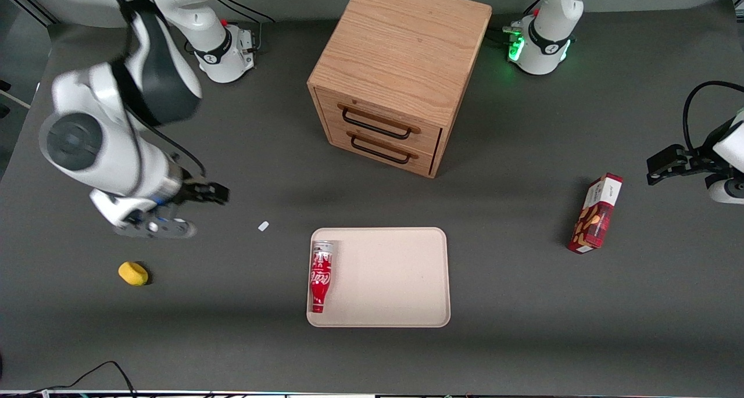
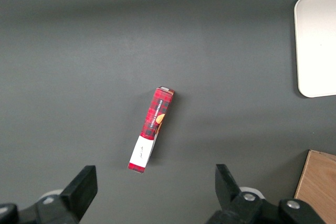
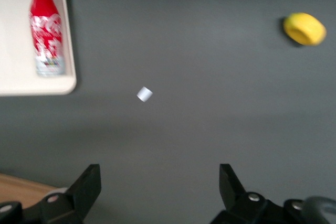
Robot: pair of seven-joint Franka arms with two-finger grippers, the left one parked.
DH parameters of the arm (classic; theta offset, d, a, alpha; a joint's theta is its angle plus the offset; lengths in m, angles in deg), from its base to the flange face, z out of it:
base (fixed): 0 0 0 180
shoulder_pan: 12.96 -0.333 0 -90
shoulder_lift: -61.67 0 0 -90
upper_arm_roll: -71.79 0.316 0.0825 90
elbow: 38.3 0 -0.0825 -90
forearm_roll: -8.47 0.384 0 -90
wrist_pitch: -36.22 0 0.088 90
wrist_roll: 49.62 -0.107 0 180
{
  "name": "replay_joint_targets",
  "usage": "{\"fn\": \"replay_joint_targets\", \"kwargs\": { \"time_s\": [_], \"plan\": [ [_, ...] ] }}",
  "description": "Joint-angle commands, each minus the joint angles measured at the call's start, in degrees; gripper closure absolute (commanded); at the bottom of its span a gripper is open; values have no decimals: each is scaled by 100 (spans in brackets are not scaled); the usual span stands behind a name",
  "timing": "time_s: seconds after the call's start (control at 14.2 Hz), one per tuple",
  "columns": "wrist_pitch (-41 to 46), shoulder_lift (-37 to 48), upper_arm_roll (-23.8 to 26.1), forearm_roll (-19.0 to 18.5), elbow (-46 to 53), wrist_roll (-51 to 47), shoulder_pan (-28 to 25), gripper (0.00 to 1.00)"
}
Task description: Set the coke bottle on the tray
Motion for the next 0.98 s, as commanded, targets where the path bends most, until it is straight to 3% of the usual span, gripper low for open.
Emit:
{"fn": "replay_joint_targets", "kwargs": {
  "time_s": [0.0, 0.14, 0.28, 0.56, 0.91],
  "plan": [
    [381, 1280, -442, 189, -833, 593, -46, 0],
    [697, 1668, -593, 197, -825, 742, -47, 0],
    [970, 1853, -628, 337, -833, 1487, 32, 0],
    [1025, 1916, -769, 592, -816, 1490, 269, 0],
    [1016, 1871, -742, 611, -789, 1473, 279, 0]
  ]
}}
